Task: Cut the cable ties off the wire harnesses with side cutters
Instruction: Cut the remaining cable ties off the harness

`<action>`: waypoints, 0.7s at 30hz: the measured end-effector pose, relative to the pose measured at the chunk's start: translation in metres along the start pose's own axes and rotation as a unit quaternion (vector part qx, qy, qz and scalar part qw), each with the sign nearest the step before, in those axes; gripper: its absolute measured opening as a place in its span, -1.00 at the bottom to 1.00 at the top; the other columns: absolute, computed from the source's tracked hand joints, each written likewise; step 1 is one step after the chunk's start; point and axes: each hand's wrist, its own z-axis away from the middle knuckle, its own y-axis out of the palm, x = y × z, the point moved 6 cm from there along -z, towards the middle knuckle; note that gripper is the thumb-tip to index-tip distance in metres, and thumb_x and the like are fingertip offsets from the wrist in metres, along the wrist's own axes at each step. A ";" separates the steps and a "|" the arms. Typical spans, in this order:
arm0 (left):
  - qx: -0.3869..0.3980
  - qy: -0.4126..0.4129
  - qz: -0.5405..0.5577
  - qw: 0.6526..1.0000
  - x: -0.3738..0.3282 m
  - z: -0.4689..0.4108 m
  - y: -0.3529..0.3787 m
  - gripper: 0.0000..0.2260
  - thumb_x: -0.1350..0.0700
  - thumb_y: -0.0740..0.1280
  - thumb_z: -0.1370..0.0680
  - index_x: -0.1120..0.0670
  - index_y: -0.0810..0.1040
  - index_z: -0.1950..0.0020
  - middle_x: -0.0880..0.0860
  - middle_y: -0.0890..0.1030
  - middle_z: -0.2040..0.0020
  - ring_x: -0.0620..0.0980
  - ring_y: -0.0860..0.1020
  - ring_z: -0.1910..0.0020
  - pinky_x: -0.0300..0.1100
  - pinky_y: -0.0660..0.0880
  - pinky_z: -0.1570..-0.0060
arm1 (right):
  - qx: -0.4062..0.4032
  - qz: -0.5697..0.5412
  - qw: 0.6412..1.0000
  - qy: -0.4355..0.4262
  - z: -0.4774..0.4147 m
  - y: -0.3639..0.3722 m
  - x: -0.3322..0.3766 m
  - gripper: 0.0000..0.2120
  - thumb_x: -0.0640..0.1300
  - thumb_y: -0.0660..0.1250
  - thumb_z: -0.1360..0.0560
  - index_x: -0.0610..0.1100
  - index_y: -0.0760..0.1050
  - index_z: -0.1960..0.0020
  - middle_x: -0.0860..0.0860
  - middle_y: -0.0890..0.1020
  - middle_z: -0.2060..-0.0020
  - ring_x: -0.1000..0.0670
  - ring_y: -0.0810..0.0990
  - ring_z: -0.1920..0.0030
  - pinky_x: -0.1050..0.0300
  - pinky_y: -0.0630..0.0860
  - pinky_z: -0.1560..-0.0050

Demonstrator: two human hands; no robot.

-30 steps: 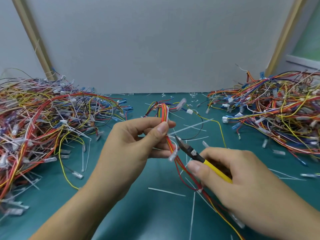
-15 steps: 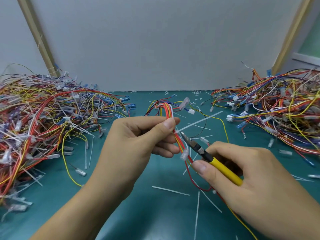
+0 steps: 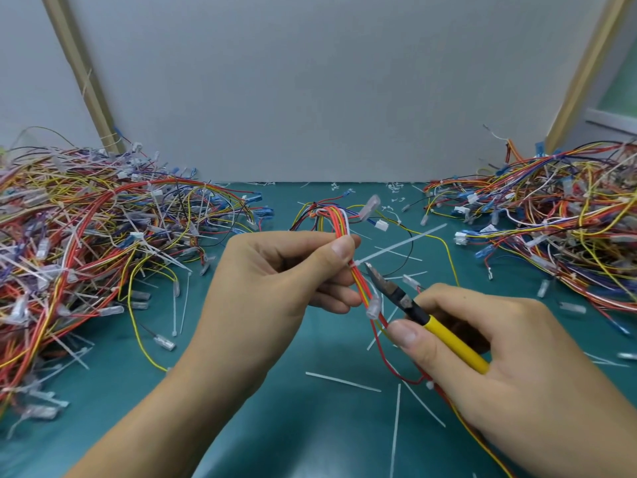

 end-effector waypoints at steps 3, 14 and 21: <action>0.005 0.007 -0.008 1.000 -0.001 0.001 0.001 -0.84 0.11 0.42 -0.41 0.16 0.73 0.13 0.17 0.66 0.38 0.01 0.64 0.45 -0.25 0.55 0.40 | 0.000 0.003 1.000 -0.001 0.000 -0.001 0.001 -0.51 0.50 0.09 -0.37 0.12 0.49 0.09 0.10 0.59 0.39 0.03 0.56 0.40 0.12 0.47 0.38; 0.008 0.014 -0.015 1.000 0.001 0.002 0.004 -0.84 0.11 0.41 -0.41 0.17 0.73 0.15 0.18 0.66 0.38 0.01 0.64 0.46 -0.25 0.56 0.41 | -0.003 0.005 1.000 0.004 0.000 0.002 -0.005 -0.42 0.51 -0.01 -0.36 0.09 0.51 0.08 0.05 0.59 0.41 0.02 0.58 0.38 0.05 0.54 0.33; 0.013 0.021 -0.014 1.000 0.002 0.002 0.005 -0.84 0.11 0.41 -0.43 0.16 0.73 0.13 0.17 0.65 0.38 0.00 0.64 0.45 -0.25 0.56 0.40 | -0.003 -0.008 1.000 -0.019 0.000 0.006 -0.002 -0.43 0.42 0.02 -0.43 -0.06 0.46 0.22 0.11 0.50 0.53 0.08 0.50 0.47 0.24 0.36 0.45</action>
